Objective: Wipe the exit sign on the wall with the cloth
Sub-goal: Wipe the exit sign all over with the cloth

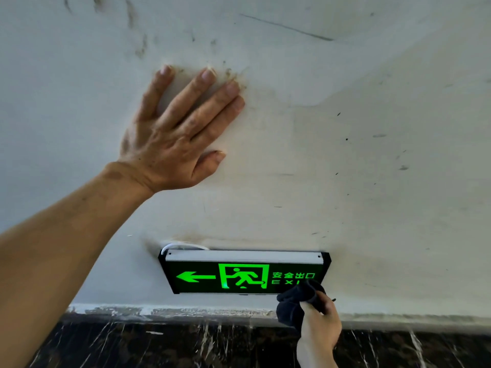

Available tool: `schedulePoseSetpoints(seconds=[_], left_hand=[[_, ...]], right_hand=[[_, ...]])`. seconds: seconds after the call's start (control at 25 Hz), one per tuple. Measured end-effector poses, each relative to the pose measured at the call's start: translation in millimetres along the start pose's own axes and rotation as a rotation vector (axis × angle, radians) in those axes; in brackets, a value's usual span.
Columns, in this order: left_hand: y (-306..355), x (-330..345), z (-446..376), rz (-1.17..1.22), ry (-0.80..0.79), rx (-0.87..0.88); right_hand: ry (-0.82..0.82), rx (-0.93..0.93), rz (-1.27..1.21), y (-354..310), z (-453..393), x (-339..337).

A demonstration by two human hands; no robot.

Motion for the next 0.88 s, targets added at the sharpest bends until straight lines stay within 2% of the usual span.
schedulePoseSetpoints(seconds=[0.08,0.24,0.4,0.48,0.68,0.88], left_hand=[[-0.6,-0.4,-0.4,0.003,0.001,0.001],[0.1,1.3,-0.3,0.019,0.015,0.01],[-0.8,1.7,1.0,0.064,0.0,-0.015],[0.3,-1.3,0.0,0.107,-0.036,-0.022],[2.3,-17.3,-4.0,0.184,-0.215,-0.073],[8.7,-50.2,-15.0,0.225,-0.547,-0.145]], right_hand=[[0.023,0.055,-0.121,-5.7,0.5,0.4],[-0.031,0.173,-0.342,-23.3,10.9,7.4],[-0.079,0.179,-0.369,-41.9,27.7,14.8],[-0.179,0.182,-0.377,-51.3,43.5,20.6],[-0.442,0.165,-0.389,-76.9,83.8,12.7],[-0.656,0.081,-0.428,-112.3,116.5,-11.5]])
Point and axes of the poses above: each hand's wrist, its own z-axis away from the middle knuckle, its own x-axis out of the palm, y = z × x, the point moved 3 cm from there along -z, towards the middle knuckle, and after that the axes turned 9 degrees about -x, right-handed, at the moved point
